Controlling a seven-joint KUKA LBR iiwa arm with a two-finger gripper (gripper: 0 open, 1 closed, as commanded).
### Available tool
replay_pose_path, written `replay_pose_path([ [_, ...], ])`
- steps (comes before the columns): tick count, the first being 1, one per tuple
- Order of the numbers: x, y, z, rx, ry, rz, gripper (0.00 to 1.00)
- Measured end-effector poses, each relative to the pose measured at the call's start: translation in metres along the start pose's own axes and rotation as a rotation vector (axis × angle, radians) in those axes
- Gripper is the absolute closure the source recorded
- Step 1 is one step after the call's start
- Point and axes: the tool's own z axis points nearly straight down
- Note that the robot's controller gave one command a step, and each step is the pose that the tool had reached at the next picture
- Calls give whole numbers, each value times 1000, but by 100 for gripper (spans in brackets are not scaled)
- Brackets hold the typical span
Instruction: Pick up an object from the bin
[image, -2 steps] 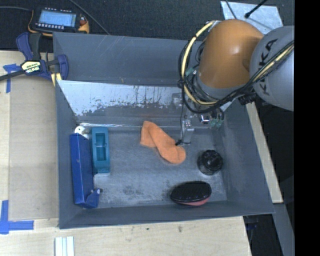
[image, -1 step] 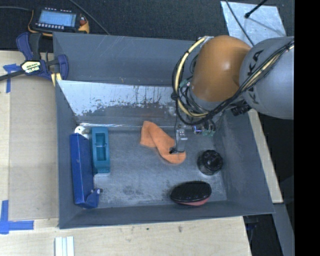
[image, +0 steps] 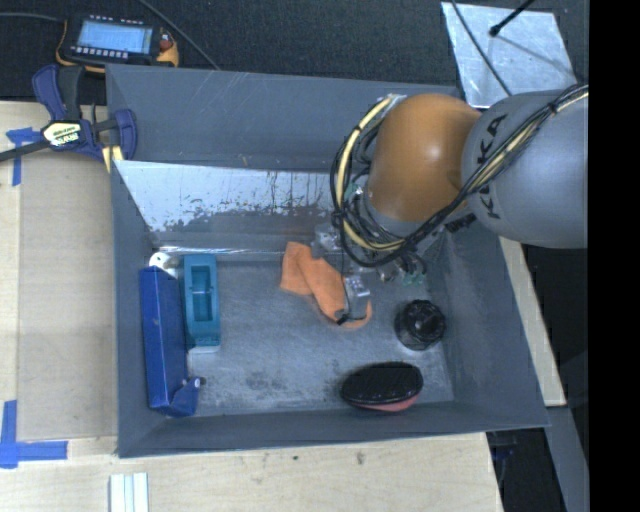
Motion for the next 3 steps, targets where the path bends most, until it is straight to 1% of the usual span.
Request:
replay_pose_path([
  [1,8,17,61,0,-6,-325,100],
  [3,8,17,61,0,-6,-324,100],
])
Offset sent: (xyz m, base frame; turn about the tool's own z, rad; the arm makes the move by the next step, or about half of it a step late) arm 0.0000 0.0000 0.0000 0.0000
